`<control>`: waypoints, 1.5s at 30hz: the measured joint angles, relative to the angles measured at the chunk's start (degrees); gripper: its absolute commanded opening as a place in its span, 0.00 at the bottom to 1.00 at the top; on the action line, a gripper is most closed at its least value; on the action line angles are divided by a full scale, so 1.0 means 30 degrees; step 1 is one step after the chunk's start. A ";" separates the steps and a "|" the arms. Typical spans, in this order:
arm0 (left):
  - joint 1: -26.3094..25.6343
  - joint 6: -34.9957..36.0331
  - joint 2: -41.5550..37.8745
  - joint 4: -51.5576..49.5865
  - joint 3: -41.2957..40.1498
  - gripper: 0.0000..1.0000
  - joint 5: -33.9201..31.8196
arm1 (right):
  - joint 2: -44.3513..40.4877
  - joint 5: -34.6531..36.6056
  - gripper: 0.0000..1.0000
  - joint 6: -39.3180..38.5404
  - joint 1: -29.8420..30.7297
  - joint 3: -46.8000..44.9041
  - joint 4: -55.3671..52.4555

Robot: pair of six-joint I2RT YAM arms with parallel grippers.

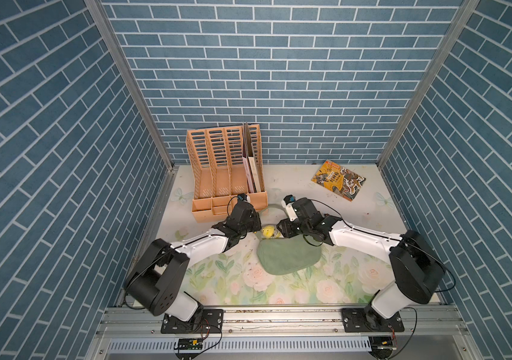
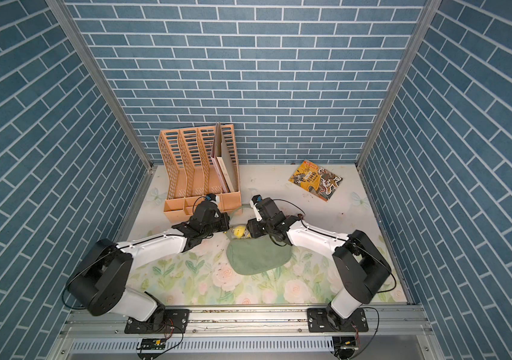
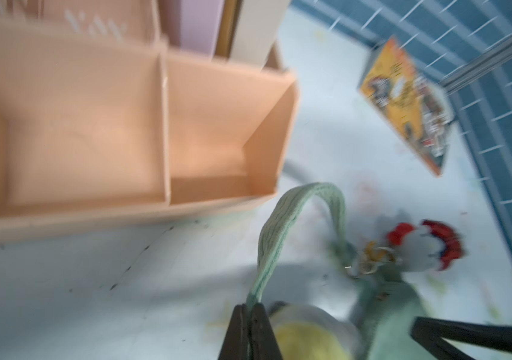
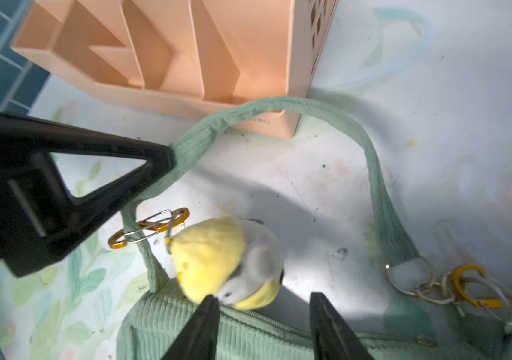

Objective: Remove the decoration from the bag
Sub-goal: Pick up the bag from the center of the board.

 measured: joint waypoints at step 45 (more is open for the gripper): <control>-0.0124 0.5945 -0.1486 0.6754 0.2732 0.00 1.6699 | -0.3417 -1.5948 0.74 -0.6317 -0.3118 -0.3570 0.8699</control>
